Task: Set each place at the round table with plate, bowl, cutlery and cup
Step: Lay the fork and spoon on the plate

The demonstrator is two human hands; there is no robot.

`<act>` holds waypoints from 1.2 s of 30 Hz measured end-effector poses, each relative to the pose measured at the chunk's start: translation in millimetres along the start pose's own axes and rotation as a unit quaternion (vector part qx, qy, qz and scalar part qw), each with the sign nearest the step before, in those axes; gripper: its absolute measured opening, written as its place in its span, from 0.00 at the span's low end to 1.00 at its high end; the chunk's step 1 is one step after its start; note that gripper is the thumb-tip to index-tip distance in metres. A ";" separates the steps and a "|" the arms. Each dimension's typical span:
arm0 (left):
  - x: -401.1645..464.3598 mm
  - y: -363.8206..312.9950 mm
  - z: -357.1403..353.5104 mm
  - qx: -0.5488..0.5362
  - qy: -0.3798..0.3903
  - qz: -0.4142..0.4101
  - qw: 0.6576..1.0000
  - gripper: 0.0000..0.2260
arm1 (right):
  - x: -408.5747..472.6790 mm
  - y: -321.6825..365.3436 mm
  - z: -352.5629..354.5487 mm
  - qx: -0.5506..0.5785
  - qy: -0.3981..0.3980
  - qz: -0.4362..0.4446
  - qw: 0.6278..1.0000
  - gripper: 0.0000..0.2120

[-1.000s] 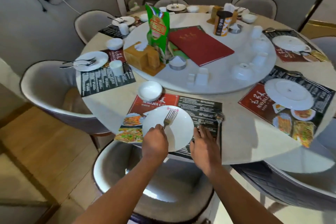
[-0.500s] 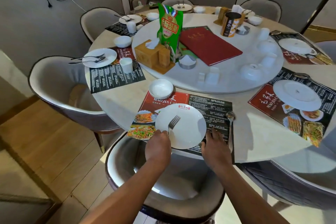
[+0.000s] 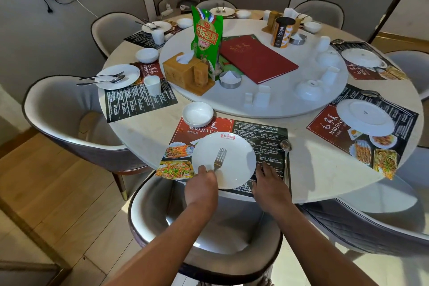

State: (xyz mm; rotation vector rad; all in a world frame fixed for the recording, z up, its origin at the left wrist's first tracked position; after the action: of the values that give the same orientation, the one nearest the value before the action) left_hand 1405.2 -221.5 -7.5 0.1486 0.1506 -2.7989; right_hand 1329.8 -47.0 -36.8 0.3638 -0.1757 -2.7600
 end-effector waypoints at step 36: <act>46.2 -179.1 23.4 -0.055 -0.053 -0.090 0.993 0.09 | 6.4 -135.7 41.9 -0.009 -0.079 -0.051 0.996 0.25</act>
State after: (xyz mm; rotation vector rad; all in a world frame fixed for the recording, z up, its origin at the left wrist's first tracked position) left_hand 1300.2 -71.1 25.6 -0.0440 0.3066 -2.9608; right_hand 1268.4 80.2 -20.6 0.1540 -0.1762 -2.8894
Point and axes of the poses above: each hand's wrist, its own x-axis towards the middle knuckle, its own z-axis out of the back of the hand, y = z × x, the point moved 7 cm from there along x, towards the middle knuckle, and after that the axes turned 1 degree about -x, right-handed, at the moved point
